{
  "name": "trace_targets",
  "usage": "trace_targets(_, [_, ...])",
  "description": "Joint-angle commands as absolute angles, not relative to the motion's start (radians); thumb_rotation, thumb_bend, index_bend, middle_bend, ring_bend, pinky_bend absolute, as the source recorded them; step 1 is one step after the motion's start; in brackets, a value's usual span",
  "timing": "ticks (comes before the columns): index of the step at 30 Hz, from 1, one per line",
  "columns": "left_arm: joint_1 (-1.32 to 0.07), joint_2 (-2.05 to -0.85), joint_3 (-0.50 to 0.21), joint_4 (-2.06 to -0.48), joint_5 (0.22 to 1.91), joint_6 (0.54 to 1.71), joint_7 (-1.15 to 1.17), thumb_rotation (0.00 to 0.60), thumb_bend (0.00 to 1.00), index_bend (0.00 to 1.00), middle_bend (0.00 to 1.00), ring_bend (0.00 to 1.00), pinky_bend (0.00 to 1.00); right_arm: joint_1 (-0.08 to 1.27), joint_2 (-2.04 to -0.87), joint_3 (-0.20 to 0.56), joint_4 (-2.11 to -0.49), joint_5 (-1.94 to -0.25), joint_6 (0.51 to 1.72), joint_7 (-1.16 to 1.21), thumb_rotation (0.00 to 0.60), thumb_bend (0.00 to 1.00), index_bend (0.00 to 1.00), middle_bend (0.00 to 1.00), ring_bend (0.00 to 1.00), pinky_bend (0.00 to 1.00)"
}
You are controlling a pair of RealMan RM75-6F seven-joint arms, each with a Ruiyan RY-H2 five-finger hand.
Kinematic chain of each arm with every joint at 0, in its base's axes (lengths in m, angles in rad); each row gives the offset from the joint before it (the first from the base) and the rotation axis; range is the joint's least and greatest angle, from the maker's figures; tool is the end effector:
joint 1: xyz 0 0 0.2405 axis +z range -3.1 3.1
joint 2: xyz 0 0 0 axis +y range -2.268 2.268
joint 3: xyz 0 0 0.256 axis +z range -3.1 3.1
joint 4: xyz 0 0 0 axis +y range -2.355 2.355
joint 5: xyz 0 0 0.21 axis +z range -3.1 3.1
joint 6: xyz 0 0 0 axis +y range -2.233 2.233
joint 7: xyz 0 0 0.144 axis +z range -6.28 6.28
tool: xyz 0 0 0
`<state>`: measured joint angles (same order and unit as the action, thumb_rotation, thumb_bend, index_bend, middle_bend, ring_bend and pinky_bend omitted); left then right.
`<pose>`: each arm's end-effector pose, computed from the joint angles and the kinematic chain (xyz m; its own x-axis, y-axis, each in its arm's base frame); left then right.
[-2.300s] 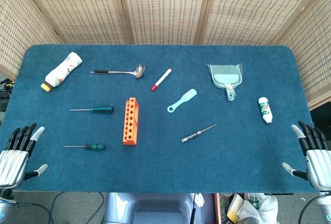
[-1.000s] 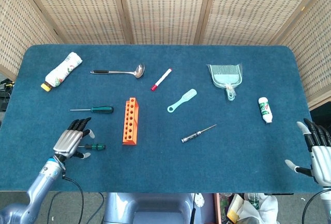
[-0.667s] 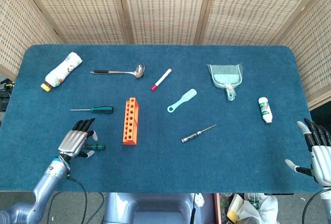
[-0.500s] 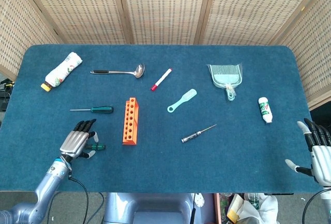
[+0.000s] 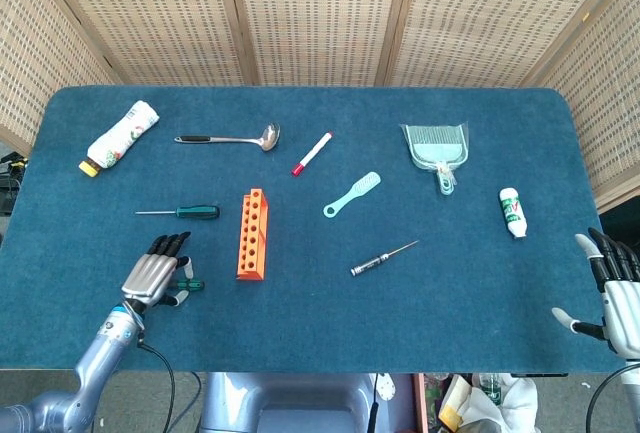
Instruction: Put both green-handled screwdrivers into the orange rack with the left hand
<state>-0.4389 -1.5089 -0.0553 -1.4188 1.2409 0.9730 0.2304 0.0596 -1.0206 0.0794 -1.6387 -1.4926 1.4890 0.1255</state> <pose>-0.2666 0.2665 -0.0133 0.4233 0.4065 0.8097 0.9060 -0.1913 -0.3776 -0.3146 -0.1793 0.1934 0.3428 0.0272 0.9390 -0.9394 0.0163 0.3424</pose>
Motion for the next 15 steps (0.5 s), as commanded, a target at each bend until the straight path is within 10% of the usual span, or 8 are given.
trace_targets(1, [-0.439,-1.506,-0.057,-1.424,1.243,0.979,0.221,0.600,0.36,0.58,0.00,0.00,0.00,0.060,-1.020,0.079,-1.638,-1.493,1.489,0.126,0.600,0.00,0.05,0.00,0.00,0.00])
trace_targets(15, [-0.402,-1.328,-0.107,-1.583,1.434,1.151,-0.196,0.600,0.37,0.59,0.00,0.00,0.00,0.059,-1.022,0.076,-1.643,-1.498,1.491,0.117,0.600,0.00,0.05,0.00,0.00,0.00])
